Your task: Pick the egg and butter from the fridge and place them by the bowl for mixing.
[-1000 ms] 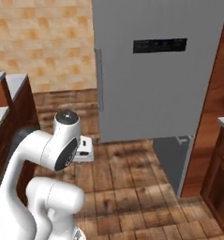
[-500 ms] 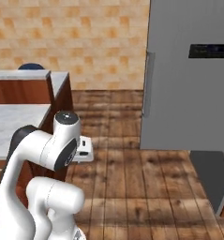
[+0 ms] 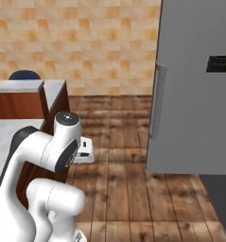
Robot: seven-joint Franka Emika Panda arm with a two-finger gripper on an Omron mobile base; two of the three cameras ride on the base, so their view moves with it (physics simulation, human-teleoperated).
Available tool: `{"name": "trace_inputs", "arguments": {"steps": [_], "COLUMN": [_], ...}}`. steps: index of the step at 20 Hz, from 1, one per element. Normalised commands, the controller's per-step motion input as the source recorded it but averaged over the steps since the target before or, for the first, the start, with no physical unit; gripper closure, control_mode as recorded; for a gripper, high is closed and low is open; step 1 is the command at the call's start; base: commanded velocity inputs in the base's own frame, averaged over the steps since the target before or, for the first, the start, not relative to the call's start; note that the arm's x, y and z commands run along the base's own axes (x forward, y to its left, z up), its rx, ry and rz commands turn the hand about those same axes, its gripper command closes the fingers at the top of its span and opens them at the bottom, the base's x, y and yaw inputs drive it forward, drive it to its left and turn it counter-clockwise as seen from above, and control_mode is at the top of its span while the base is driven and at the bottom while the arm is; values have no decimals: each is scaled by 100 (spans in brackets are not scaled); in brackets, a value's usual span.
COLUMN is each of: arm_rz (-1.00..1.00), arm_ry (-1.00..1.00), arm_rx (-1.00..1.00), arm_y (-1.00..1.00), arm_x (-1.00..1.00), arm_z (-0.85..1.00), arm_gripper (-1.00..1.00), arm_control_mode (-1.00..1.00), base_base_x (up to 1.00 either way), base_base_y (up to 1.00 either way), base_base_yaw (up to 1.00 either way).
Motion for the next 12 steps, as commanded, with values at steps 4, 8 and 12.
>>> {"name": "trace_inputs", "arguments": {"steps": [4, 8, 12], "arm_rz": [0, 0, 0], "arm_ry": [0, 0, 0], "arm_rx": [0, 0, 0], "arm_y": [0, 0, 0], "arm_x": [0, 0, 0], "arm_z": [0, 0, 0], "arm_gripper": [-100, -100, -100], "arm_control_mode": [100, 100, 100], "base_base_x": [84, 85, 83], "base_base_y": [21, 19, 18], "base_base_yaw": [-1, -4, -5]}}
